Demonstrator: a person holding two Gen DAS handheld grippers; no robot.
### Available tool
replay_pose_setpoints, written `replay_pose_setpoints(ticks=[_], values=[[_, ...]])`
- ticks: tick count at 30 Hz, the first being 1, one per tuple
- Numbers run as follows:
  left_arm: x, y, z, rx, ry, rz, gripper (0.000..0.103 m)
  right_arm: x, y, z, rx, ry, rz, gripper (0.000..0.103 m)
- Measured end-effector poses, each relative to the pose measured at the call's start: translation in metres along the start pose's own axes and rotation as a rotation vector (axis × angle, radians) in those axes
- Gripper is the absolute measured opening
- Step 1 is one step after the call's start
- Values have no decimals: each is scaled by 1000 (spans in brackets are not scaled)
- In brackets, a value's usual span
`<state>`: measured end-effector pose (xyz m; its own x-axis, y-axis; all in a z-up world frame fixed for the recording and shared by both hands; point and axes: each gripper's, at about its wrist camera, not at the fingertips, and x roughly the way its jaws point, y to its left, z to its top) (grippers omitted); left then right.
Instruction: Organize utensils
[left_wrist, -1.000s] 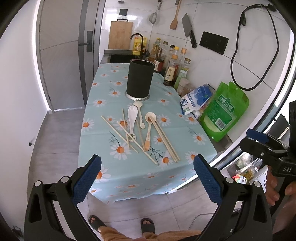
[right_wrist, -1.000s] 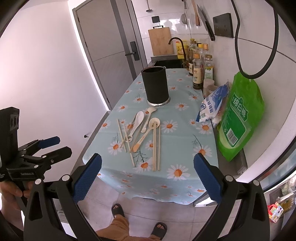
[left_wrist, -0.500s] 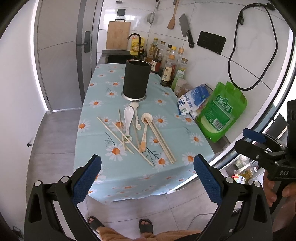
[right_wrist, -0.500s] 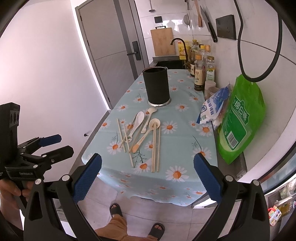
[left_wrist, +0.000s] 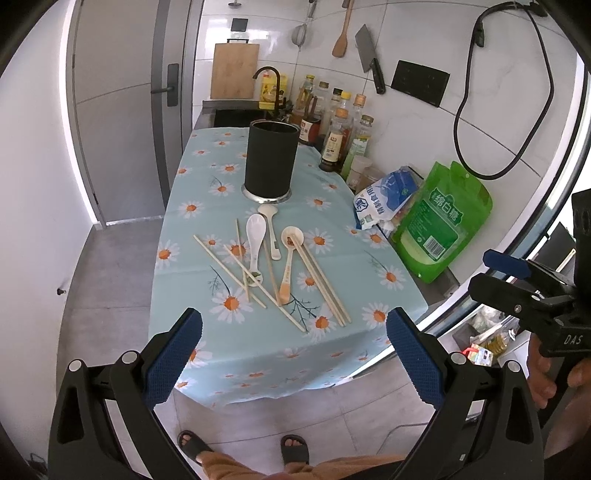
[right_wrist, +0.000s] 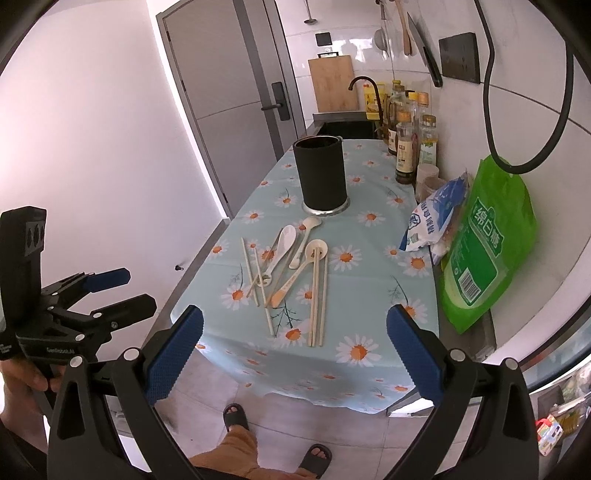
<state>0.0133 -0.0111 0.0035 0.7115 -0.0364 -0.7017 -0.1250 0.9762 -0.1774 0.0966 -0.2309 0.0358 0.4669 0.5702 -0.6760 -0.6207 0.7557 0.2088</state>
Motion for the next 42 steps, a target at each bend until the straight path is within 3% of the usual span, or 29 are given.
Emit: replay_pose_setpoints(ticks=[26, 42], values=[[2, -7, 4, 10, 8, -9, 96, 6, 1, 0, 0, 18, 5, 99], [11, -5, 7, -23, 50, 18, 96, 16, -11, 4, 7, 84, 16, 99]])
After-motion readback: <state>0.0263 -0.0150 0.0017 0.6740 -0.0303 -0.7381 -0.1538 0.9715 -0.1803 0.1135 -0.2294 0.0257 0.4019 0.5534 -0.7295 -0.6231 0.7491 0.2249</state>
